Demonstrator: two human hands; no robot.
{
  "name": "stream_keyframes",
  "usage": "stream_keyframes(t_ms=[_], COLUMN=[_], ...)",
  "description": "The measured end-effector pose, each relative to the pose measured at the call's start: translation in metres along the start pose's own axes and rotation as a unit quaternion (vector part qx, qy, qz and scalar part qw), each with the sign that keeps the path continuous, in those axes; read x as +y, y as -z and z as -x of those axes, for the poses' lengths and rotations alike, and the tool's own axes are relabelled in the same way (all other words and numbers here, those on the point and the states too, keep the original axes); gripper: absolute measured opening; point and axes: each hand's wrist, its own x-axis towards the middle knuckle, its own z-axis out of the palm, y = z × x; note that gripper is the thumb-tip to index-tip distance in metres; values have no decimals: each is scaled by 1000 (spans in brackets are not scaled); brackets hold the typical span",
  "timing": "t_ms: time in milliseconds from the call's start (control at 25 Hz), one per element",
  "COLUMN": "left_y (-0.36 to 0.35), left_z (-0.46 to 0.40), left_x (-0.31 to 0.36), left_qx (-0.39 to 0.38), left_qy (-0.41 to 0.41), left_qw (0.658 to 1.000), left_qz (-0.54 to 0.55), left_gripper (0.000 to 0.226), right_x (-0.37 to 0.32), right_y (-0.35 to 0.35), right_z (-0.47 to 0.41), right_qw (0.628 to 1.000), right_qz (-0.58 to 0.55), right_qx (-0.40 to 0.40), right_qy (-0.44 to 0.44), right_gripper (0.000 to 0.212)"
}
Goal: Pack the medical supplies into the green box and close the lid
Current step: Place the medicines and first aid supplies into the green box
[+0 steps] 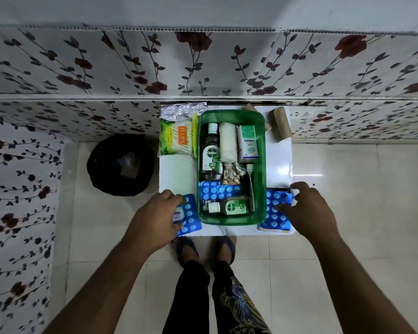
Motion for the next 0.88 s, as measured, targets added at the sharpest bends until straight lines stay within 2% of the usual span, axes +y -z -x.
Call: stream_keyframes(t_ms=[200, 360, 440, 520, 680, 760, 880], left_y=[14, 59, 73, 66, 23, 9, 1], left_z=[1, 12, 8, -6, -45, -53, -53], left_x=[13, 40, 72, 103, 128, 128, 129], left_qx=[7, 187, 212, 134, -39, -68, -75], left_qy=[5, 31, -26, -83, -109, -113, -102], left_qw=[1000, 977, 967, 981, 993, 991, 990], left_qz=[12, 97, 141, 113, 26, 24, 58], left_gripper=[41, 36, 35, 37, 30, 23, 31], right_x=[6, 7, 9, 13, 21, 25, 29], right_y=[-11, -7, -2, 0, 5, 11, 26], right_z=[-4, -4, -5, -6, -7, -8, -2], right_qw=[999, 995, 990, 986, 976, 972, 962], right_qz=[-35, -99, -139, -167, -215, -232, -272], right_qx=[35, 24, 17, 7, -18, -26, -16], right_qy=[-8, -16, -19, -21, -18, -13, -13], right_gripper=[54, 53, 50, 41, 23, 19, 17])
